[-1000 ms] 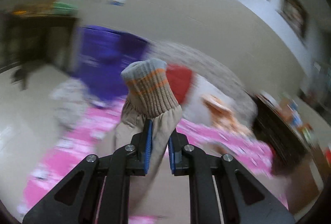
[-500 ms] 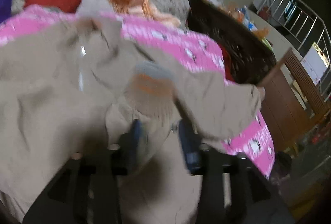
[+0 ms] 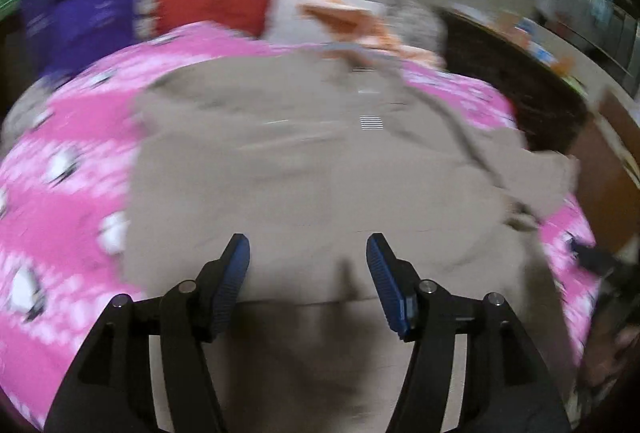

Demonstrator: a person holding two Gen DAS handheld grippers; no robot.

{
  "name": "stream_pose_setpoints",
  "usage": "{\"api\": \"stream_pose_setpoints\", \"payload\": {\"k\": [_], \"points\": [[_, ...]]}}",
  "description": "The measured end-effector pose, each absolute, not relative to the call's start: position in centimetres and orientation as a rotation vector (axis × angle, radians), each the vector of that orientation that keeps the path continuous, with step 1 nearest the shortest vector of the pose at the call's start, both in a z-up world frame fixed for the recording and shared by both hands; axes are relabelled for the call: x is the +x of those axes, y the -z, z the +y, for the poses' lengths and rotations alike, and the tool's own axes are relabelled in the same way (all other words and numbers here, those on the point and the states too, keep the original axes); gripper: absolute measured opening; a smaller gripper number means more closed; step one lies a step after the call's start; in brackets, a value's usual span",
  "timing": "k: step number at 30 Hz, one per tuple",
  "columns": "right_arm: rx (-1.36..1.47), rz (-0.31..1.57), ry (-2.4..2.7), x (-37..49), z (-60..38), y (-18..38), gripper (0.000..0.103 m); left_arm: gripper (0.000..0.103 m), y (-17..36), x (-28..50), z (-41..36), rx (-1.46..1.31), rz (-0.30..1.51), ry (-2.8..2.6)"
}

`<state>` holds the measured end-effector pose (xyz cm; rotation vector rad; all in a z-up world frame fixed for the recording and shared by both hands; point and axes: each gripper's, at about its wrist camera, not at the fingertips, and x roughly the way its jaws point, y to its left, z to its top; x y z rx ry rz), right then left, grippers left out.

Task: Fold large clothes
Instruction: 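Carry the sleeve across the jacket body and open the left tool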

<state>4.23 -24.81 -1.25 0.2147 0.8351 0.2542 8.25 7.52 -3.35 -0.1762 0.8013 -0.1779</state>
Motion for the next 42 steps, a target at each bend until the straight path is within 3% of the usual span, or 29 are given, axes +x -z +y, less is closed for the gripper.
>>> {"api": "stream_pose_setpoints", "payload": {"k": [1, 5, 9, 12, 13, 14, 21, 24, 26, 30, 34, 36, 39, 40, 41, 42], "points": [[0.227, 0.833, -0.304, 5.3, -24.5, 0.4, 0.098, 0.059, 4.0, 8.3, 8.5, -0.207, 0.807, 0.123], [0.162, 0.910, -0.529, 9.5, -18.6, -0.1, 0.053, 0.059, 6.2, 7.3, 11.5, -0.383, 0.792, 0.033], [0.056, 0.990, -0.595, 12.8, -13.2, 2.9, 0.046, 0.059, 7.5, 6.1, 10.9, -0.372, 0.756, 0.026], [0.010, 1.110, -0.423, 16.1, -15.0, 7.4, 0.038, 0.059, 8.3, 5.6, 11.5, -0.382, 0.757, 0.032], [0.068, 1.135, -0.371, 16.7, -17.6, 8.9, 0.009, 0.059, 8.2, 5.5, 12.0, -0.403, 0.751, 0.028], [0.154, 1.123, -0.369, 16.9, -19.8, 9.2, 0.000, 0.059, 8.3, 5.5, 12.6, -0.422, 0.751, 0.024], [0.178, 1.109, -0.304, 16.0, -22.1, 9.1, 0.000, 0.060, 8.2, 5.4, 13.0, -0.454, 0.752, 0.028], [0.178, 1.021, -0.374, 14.5, -21.6, 6.4, 0.024, 0.060, 5.5, 5.2, 12.9, -0.465, 0.694, 0.043], [0.184, 0.920, -0.396, 13.6, -21.8, 4.2, 0.046, 0.061, 2.5, 6.5, 12.0, -0.425, 0.642, 0.063], [0.225, 0.855, -0.315, 14.6, -23.4, 3.4, 0.050, 0.063, 0.9, 10.9, 10.1, -0.355, 0.651, 0.091], [0.136, 1.022, -0.278, 18.2, -22.6, 8.6, 0.049, 0.063, 3.4, 16.4, 9.1, -0.355, 0.770, 0.051], [0.101, 1.004, -0.268, 18.1, -22.5, 10.1, 0.051, 0.063, 5.1, 18.3, 9.0, -0.324, 0.838, -0.034], [0.021, 0.921, -0.301, 17.0, -21.3, 10.7, 0.074, 0.063, 8.1, 20.1, 9.5, -0.317, 0.950, -0.101], [-0.035, 0.905, -0.302, 16.3, -20.1, 10.9, 0.083, 0.068, 8.1, 20.1, 9.0, -0.272, 0.936, -0.098], [-0.075, 0.892, -0.289, 16.1, -19.4, 11.2, 0.085, 0.076, 8.0, 20.2, 8.3, -0.223, 0.936, -0.084], [-0.084, 0.886, -0.281, 16.6, -19.0, 11.2, 0.085, 0.078, 8.0, 20.2, 7.8, -0.193, 0.949, -0.069]]}}
